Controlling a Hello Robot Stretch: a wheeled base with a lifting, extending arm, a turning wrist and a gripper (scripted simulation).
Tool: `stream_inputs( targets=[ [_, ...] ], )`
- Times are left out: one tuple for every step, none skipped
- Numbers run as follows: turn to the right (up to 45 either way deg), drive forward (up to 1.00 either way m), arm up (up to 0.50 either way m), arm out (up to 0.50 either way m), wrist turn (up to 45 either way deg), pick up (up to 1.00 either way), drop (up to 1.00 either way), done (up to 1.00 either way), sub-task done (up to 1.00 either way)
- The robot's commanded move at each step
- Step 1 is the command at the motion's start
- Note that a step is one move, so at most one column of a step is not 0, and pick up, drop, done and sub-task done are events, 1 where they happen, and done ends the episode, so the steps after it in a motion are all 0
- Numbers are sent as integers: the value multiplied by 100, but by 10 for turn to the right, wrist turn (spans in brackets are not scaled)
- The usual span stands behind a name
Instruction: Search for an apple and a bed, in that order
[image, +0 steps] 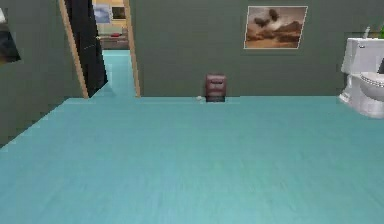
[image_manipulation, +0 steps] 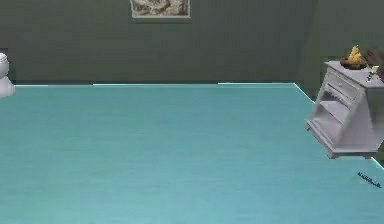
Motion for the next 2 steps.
stream_inputs(
  targets=[
    [-210, 0, 0, 0, 0, 0, 0, 0, 0],
    [0, 100, 0, 0, 0, 0, 0, 0, 0]
  ],
)
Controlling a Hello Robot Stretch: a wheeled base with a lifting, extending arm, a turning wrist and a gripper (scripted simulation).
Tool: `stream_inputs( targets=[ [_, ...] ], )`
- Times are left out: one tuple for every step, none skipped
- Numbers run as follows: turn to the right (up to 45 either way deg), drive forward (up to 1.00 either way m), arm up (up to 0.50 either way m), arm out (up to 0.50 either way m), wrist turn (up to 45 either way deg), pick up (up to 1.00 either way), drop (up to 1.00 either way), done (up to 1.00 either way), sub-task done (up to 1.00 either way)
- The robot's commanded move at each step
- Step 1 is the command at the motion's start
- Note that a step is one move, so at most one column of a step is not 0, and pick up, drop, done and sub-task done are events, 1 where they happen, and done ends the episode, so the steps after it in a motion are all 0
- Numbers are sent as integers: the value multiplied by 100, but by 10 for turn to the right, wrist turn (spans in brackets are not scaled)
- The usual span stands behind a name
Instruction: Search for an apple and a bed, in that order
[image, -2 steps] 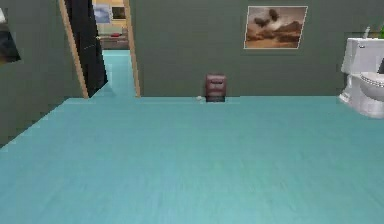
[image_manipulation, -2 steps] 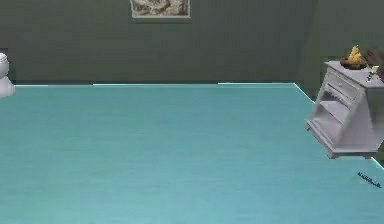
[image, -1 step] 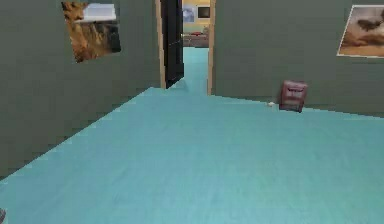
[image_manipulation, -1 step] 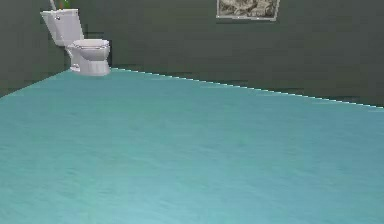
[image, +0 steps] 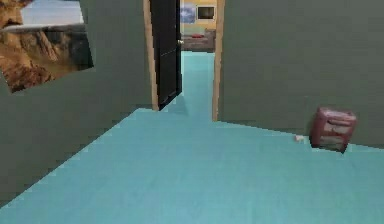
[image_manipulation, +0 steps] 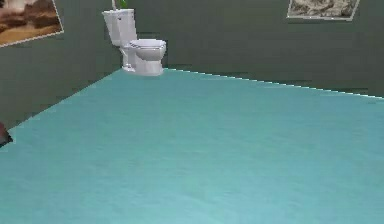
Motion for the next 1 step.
stream_inputs(
  targets=[
    [0, 100, 0, 0, 0, 0, 0, 0, 0]
  ],
)
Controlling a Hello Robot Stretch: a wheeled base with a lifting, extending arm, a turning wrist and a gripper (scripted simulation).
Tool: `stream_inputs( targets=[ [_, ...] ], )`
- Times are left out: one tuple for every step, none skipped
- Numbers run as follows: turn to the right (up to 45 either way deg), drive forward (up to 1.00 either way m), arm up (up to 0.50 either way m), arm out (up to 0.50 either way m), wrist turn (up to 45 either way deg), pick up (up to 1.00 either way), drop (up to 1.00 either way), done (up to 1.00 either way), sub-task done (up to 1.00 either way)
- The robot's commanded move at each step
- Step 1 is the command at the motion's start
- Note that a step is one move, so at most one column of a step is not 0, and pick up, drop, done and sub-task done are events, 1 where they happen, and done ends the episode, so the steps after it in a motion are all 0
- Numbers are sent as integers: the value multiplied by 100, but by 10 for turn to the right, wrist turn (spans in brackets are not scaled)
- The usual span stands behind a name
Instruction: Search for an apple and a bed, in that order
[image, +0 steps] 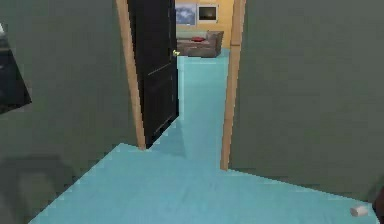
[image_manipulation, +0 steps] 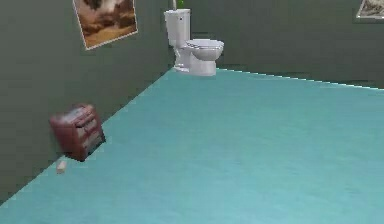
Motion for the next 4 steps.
stream_inputs(
  targets=[
    [-30, 0, 0, 0, 0, 0, 0, 0, 0],
    [0, 100, 0, 0, 0, 0, 0, 0, 0],
    [0, 65, 0, 0, 0, 0, 0, 0, 0],
    [210, 0, 0, 0, 0, 0, 0, 0, 0]
  ],
)
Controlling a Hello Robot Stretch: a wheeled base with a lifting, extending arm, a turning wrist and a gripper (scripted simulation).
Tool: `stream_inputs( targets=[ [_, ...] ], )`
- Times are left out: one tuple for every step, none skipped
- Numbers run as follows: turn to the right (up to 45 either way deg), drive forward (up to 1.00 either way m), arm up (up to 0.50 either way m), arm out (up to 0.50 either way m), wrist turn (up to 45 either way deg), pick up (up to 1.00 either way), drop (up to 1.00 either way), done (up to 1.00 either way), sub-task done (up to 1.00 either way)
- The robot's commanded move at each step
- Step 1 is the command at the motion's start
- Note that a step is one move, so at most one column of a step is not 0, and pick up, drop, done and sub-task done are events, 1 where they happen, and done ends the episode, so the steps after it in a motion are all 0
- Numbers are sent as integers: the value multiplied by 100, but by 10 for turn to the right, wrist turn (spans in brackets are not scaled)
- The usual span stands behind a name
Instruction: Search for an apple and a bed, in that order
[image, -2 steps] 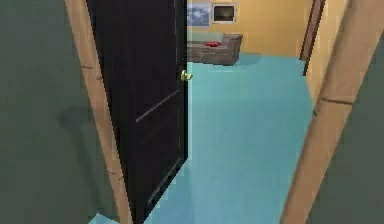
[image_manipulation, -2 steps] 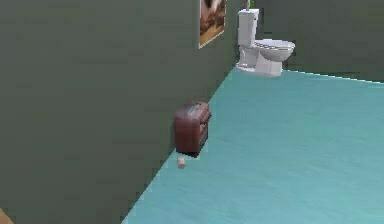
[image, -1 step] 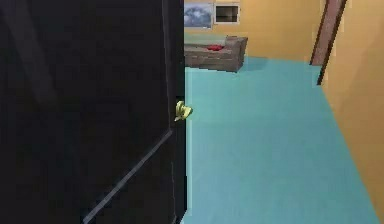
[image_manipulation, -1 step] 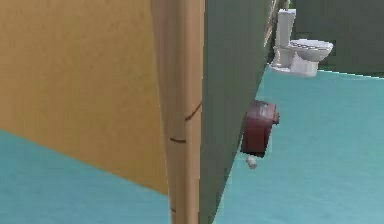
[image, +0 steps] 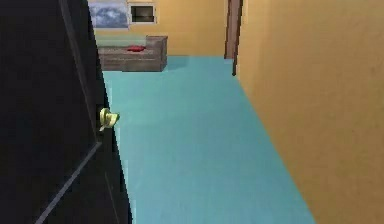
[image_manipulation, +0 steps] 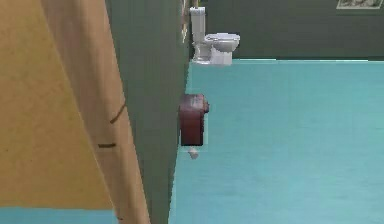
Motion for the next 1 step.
stream_inputs(
  targets=[
    [0, 30, 0, 0, 0, 0, 0, 0, 0]
  ],
)
